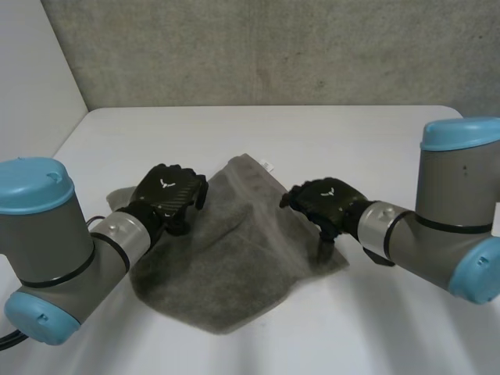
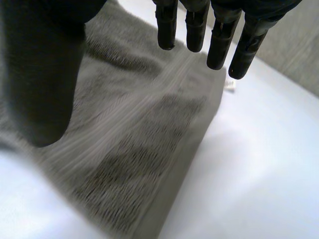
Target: Fold the towel.
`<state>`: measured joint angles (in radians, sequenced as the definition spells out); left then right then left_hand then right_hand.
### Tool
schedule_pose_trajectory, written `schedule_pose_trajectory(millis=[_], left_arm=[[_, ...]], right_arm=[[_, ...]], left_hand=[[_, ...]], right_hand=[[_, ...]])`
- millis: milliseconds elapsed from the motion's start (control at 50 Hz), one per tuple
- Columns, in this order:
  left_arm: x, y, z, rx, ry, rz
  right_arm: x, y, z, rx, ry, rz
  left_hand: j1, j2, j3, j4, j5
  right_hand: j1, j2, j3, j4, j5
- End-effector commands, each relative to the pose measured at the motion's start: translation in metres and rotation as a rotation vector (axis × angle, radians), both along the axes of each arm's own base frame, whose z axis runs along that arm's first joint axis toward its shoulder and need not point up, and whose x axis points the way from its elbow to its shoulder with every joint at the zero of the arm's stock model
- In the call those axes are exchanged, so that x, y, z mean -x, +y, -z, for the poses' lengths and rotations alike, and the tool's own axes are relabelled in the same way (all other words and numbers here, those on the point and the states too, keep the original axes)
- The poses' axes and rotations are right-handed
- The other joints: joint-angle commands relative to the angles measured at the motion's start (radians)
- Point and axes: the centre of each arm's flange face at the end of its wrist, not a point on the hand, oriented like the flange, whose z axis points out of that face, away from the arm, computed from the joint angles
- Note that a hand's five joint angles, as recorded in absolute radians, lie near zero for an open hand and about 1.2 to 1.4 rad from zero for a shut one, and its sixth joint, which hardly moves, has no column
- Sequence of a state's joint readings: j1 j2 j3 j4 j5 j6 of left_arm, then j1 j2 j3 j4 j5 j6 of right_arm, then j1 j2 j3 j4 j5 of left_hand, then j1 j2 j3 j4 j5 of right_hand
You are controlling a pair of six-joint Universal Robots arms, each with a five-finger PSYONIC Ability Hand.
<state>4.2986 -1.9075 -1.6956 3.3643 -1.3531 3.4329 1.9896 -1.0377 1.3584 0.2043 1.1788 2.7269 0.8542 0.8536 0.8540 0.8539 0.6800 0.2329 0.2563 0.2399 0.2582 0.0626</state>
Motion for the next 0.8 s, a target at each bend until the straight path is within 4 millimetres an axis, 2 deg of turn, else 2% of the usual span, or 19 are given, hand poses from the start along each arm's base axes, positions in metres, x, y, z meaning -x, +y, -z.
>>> schedule_pose_trajectory(millis=[20, 160, 280, 320, 480, 600, 800], left_arm=[[-0.001, -0.001, 0.002, -0.005, -0.003, -0.009], [-0.001, 0.0, 0.005, -0.012, -0.006, -0.009], [-0.001, 0.0, 0.005, -0.013, -0.006, -0.009], [-0.002, 0.001, 0.006, -0.016, -0.008, -0.01], [-0.003, 0.003, 0.008, -0.028, -0.012, -0.011], [-0.004, 0.006, 0.009, -0.033, -0.012, -0.011], [-0.004, 0.006, 0.006, -0.031, -0.008, -0.012]], right_arm=[[0.013, 0.012, 0.02, -0.079, 0.021, 0.017], [0.012, 0.022, 0.042, -0.041, -0.012, 0.01], [0.011, 0.021, 0.049, -0.054, -0.045, 0.027], [0.009, 0.018, 0.05, -0.054, -0.066, 0.038], [0.004, 0.014, 0.055, -0.043, -0.079, 0.034], [0.001, 0.013, 0.063, -0.058, -0.071, 0.028], [-0.004, 0.02, 0.065, -0.066, -0.062, 0.014]], left_hand=[[0.117, 0.117, 0.117, 0.117, 0.116], [0.114, 0.114, 0.114, 0.114, 0.113], [0.114, 0.114, 0.114, 0.114, 0.113], [0.114, 0.114, 0.114, 0.114, 0.113], [0.105, 0.106, 0.105, 0.105, 0.105], [0.105, 0.106, 0.105, 0.105, 0.105], [0.105, 0.106, 0.105, 0.105, 0.105]], right_hand=[[-0.058, -0.082, -0.065, -0.084, -0.063], [-0.039, -0.063, -0.046, -0.065, -0.044], [0.022, -0.001, 0.015, -0.003, 0.018], [0.127, 0.104, 0.121, 0.102, 0.123], [0.292, 0.269, 0.285, 0.267, 0.288], [0.298, 0.275, 0.291, 0.273, 0.294], [0.231, 0.207, 0.224, 0.206, 0.227]])
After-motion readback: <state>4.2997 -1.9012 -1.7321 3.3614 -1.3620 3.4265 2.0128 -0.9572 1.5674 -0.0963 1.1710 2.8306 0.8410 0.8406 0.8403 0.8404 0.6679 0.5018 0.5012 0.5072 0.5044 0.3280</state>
